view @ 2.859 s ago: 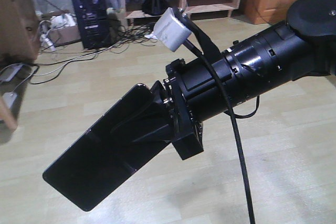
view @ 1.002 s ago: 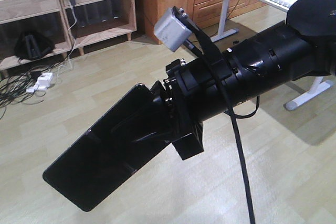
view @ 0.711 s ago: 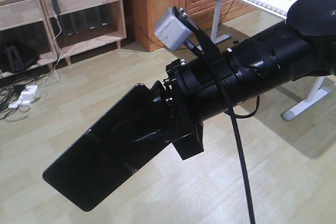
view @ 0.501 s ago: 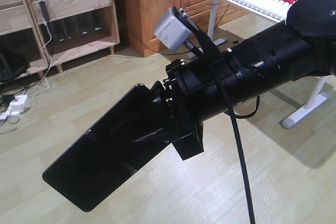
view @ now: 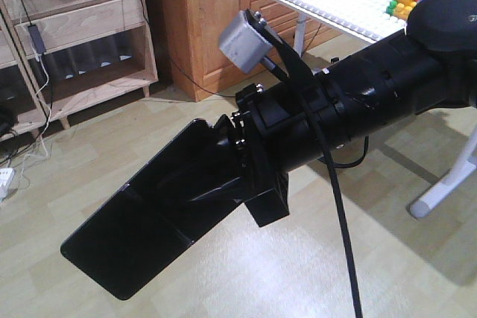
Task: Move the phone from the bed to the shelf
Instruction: 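Carry the phone in the right gripper toward the wooden shelf with laptop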
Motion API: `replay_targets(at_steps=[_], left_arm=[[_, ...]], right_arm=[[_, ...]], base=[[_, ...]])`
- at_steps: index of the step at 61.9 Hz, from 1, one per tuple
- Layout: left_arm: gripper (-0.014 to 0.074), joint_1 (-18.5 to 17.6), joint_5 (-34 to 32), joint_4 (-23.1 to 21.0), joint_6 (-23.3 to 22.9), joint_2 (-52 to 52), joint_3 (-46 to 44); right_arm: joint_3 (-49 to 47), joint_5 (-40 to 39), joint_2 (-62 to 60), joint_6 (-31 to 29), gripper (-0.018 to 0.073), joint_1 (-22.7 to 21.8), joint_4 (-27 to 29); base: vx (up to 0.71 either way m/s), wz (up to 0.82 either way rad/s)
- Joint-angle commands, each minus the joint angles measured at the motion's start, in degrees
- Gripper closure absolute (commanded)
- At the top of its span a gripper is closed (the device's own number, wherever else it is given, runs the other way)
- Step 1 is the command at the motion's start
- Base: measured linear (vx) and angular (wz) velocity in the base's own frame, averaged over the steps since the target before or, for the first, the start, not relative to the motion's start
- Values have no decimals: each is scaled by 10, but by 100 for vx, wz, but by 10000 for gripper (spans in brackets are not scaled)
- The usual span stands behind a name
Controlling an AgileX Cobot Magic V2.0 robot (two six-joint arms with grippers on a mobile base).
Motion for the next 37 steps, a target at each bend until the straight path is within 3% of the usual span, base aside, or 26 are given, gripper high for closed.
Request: replay_targets(at_steps=[1, 37], left_arm=[[595, -2, -43, -5, -3, -2, -13], [595, -2, -43, -5, -3, -2, -13]], right_arm=[[-16, 36, -21, 0, 562, -2, 47], [-16, 36, -21, 0, 562, -2, 47]], base=[[40, 1], [39, 3]])
